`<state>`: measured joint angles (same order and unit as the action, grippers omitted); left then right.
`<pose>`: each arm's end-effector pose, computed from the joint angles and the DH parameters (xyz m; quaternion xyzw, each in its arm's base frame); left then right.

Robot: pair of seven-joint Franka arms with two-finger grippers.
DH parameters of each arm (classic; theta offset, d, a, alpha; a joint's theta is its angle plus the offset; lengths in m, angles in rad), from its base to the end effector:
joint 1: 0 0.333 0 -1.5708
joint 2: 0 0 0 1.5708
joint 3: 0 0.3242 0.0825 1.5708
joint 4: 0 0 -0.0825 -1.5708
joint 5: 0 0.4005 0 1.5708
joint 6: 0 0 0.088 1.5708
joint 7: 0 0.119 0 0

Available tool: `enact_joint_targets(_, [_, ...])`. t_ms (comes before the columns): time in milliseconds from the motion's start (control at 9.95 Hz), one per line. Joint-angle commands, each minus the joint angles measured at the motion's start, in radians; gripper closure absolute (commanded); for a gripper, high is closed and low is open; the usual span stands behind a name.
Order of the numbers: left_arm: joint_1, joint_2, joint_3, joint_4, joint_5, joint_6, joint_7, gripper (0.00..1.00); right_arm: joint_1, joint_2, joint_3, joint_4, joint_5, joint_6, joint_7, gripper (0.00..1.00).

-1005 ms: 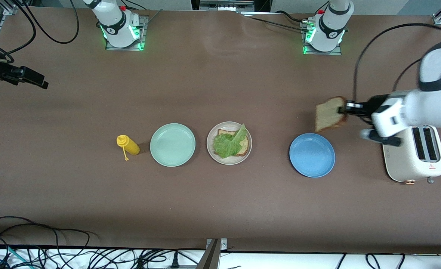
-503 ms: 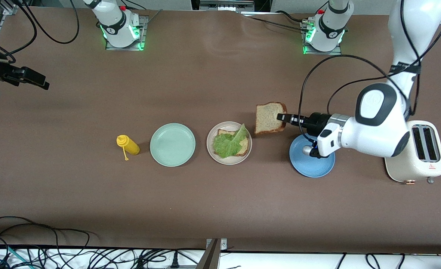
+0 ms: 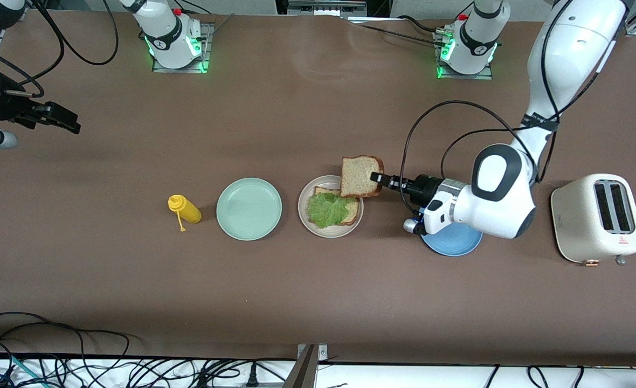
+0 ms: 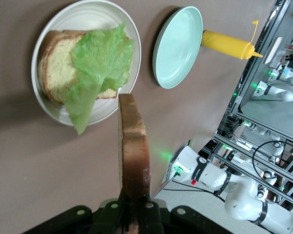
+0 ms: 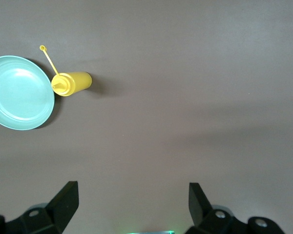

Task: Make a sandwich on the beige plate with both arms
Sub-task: 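Lift the toast and carry it over the beige plate with the left gripper, then lower the toast onto the lettuce and open the left gripper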

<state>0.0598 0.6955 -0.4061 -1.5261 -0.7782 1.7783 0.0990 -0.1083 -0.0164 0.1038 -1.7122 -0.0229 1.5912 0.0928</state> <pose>0.6440 -0.2595 0.2777 0.8635 -0.0284 -0.2386 0.4433 0.5599 -0.0048 0.5629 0.9974 -0.0478 -0.0517 0.0146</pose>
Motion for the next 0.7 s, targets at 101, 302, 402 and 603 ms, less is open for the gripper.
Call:
enact_joint_targets(101, [-0.040, 0.067, 0.007, -0.002, -0.180, 0.099, 0.172, 1.00, 0.004, 0.018, -0.007, 0.014, -0.017, -0.029, 0.018, 0.00])
enact_joint_targets(302, [-0.051, 0.128, 0.007, -0.002, -0.220, 0.169, 0.323, 1.00, 0.001, 0.018, -0.009, 0.016, -0.009, -0.036, 0.019, 0.00])
enact_joint_targets(402, [-0.051, 0.159, 0.007, -0.006, -0.239, 0.177, 0.411, 1.00, 0.002, 0.019, -0.009, 0.016, -0.014, -0.028, 0.018, 0.00])
enact_joint_targets(603, [-0.055, 0.185, 0.009, -0.005, -0.242, 0.206, 0.442, 0.44, -0.002, 0.027, -0.010, 0.016, -0.011, -0.025, 0.016, 0.00])
